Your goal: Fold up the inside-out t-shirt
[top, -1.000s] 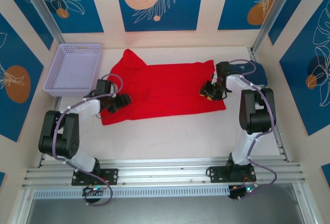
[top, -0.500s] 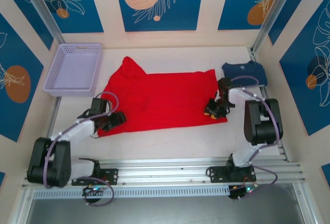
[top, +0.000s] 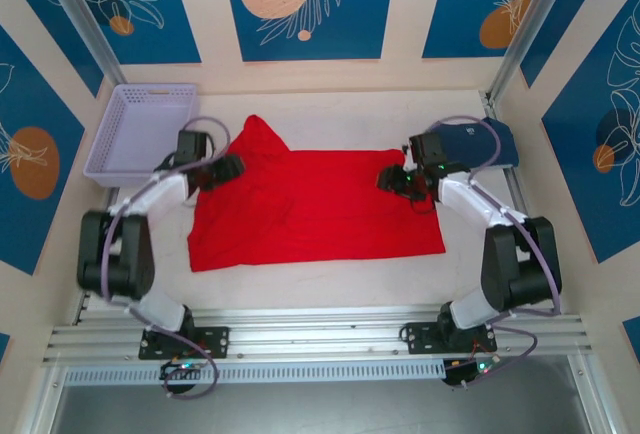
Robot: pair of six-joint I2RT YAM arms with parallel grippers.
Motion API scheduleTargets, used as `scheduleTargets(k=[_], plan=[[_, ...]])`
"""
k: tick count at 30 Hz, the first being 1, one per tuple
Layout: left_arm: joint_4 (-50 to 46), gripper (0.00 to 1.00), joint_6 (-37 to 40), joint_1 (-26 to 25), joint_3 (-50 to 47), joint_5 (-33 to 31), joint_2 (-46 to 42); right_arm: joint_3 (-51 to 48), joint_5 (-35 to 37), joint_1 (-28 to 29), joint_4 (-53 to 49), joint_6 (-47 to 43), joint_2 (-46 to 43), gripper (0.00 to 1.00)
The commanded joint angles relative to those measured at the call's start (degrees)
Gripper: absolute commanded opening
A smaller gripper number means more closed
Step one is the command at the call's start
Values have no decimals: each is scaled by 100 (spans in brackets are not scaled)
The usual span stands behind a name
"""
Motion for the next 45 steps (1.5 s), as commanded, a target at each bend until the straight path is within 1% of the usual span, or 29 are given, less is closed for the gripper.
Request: scheduleTargets(k=[1, 4, 6, 11, 16, 18, 23, 29, 33, 38, 42, 45], plan=[[5, 69, 395, 156, 1350, 275, 1083, 439, 233, 39, 461, -125, 390, 62], [-481, 70, 594, 167, 2812, 339, 2216, 783, 267, -107, 475, -32, 706, 68], [-827, 70, 708, 171, 3768, 384, 2896, 926, 236, -200, 492, 3, 835, 70], [-1947, 71, 883, 176, 6224, 303, 4549, 1235, 247, -393, 409, -18, 1146, 70], [-2679, 72, 636, 135, 8547, 584, 6006, 1306, 114, -441, 402, -10, 1315, 70], [-2794, 73, 560, 91, 9131, 645, 6420, 1300, 80, -449, 392, -4, 1355, 70], [-2559, 73, 429, -39, 9189, 715, 6689, 1306, 84, -482, 344, 0, 1359, 70], [-2534, 61, 277, -130, 9194, 957, 6782, 1386, -8, -539, 287, -3, 1409, 70], [-2706, 52, 329, -193, 9197, 987, 6782, 1424, -87, -589, 261, -11, 1466, 70], [-2767, 35, 374, -237, 9195, 1008, 6771, 1530, -245, -690, 256, 18, 1597, 70], [-2774, 25, 408, -237, 9200, 1013, 6765, 1746, -69, -832, 82, 57, 1737, 70], [-2730, 12, 444, -233, 9200, 1044, 6748, 1953, 73, -1018, -36, 214, 1930, 70]])
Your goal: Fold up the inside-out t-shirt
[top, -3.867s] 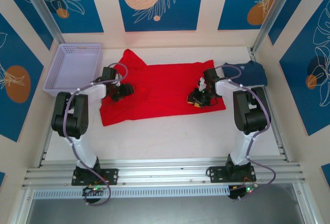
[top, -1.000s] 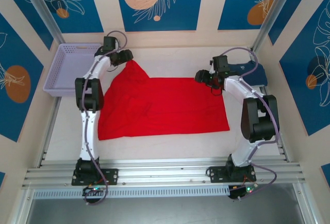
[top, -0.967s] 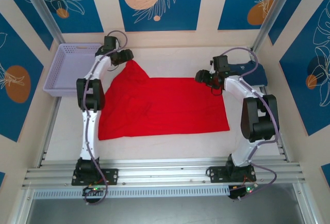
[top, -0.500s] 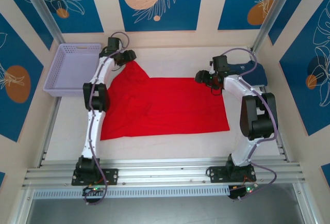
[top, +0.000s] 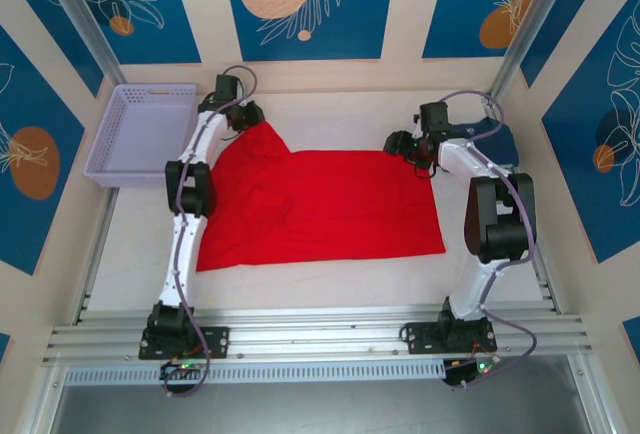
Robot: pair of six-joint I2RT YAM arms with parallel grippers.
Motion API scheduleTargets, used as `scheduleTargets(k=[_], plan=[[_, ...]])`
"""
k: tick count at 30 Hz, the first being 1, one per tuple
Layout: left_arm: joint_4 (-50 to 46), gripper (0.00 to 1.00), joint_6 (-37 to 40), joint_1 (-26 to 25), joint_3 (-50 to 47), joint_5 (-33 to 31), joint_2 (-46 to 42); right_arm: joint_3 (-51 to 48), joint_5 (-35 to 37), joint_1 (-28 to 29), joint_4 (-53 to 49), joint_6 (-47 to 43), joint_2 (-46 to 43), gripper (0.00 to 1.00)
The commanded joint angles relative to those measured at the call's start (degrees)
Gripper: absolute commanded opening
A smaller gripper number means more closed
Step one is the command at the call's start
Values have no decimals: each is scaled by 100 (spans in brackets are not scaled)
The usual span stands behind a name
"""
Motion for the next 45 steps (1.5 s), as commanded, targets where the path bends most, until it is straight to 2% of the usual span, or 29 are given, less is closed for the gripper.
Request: scheduleTargets(k=[1, 3, 9, 18, 20, 22, 26, 36, 39, 45], plan=[[-135, 8, 49, -89, 118, 206, 163, 372, 183, -227, -293, 264, 245, 69], [-23, 0, 40, -74, 118, 195, 100, 545, 335, -340, -391, 439, 421, 69], [305, 0, -40, 13, 109, 174, -180, 1455, 723, -523, -882, 557, 1269, 65], [342, 0, -63, 63, 74, 324, -395, 3296, 663, -609, -2119, 239, 2642, 61], [333, 0, -91, 61, 67, 369, -418, 3692, 550, -613, -2525, 194, 2938, 57], [318, 0, -101, 63, 65, 400, -456, 3917, 433, -630, -2787, 149, 3114, 48], [309, 0, -66, 61, -12, 402, -601, 3862, 413, -629, -2762, 133, 3083, 31], [111, 0, 178, 133, -81, 161, -1080, 3953, 659, -599, -2610, -113, 2934, 7], [29, 0, 254, 173, -214, 90, -1285, 3866, 620, -602, -2534, -237, 2776, 4], [-70, 0, 500, 200, -841, -27, -1787, 3538, 600, -574, -2397, -514, 2471, 3]])
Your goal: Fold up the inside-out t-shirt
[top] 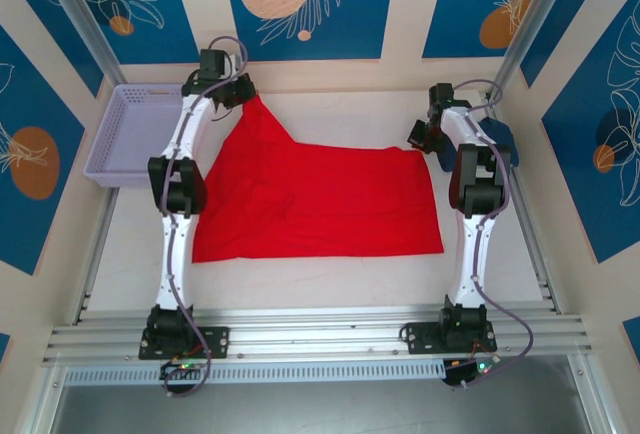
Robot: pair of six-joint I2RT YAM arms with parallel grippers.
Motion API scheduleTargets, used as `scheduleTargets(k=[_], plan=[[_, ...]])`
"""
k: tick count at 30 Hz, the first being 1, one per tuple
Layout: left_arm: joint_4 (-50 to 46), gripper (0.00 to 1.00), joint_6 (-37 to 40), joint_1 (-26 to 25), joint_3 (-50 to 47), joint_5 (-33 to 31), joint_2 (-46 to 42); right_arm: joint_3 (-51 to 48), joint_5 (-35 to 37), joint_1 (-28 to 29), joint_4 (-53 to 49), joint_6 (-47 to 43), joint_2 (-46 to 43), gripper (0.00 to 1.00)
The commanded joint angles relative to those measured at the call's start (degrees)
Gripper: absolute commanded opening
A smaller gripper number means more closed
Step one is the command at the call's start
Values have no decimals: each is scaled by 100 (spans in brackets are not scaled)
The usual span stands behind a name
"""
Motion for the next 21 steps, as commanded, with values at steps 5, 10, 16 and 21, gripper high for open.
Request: scheduleTargets(k=[5, 10, 16, 21], plan=[[-238, 0, 368, 90, -564, -111, -644, -549, 33, 61, 312, -456, -788, 3], [-430, 0, 508, 95, -954, -98, -997, -1137, 37, 85, 562, -583, -1350, 3], [-428, 0, 669, 98, -2091, -252, -1863, -1844, 80, 106, 694, -663, -1968, 4], [-280, 0, 786, 99, -3345, -547, -2794, -2472, 196, 116, 810, -748, -2506, 4]])
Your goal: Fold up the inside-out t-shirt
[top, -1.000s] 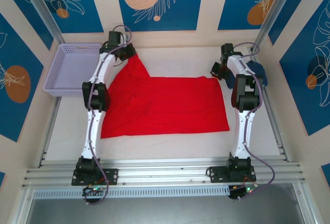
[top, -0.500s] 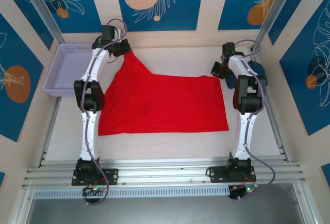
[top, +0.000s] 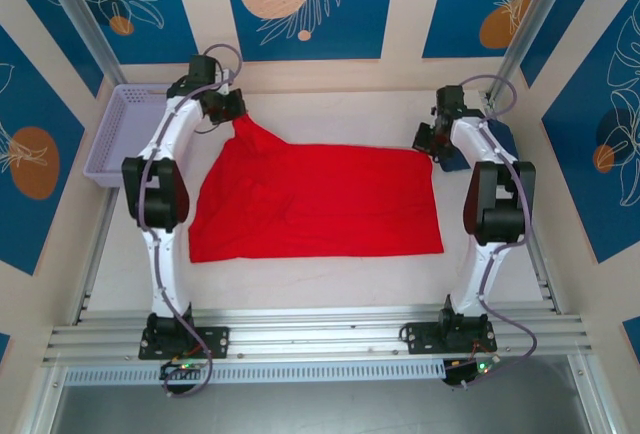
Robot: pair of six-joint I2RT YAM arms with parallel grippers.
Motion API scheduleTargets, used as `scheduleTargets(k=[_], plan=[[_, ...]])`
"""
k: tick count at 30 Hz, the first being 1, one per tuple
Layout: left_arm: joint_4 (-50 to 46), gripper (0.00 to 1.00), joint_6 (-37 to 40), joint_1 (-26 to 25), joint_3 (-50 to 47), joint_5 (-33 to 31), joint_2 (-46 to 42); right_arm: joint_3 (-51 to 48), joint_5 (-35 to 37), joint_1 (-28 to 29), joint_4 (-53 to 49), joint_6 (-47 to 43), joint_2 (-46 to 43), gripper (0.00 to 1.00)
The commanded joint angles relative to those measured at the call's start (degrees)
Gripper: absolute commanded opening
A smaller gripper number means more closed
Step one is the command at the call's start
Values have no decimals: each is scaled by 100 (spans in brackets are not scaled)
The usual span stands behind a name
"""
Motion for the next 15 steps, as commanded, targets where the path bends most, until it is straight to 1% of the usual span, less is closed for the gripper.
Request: scheduleTargets(k=[1, 8, 12, 15], plan=[[60, 0, 218, 73, -626, -300, -763, -332, 165, 27, 83, -147, -415, 4], [594, 0, -28, 73, -2500, -387, -2017, -1034, 289, 63, 190, -160, -1062, 4], [723, 0, -100, 73, -3155, -581, -2567, -1353, 356, 116, 190, -162, -1361, 4], [844, 0, -230, 73, -3541, -549, -2862, -1543, 364, 144, 186, -115, -1521, 4]])
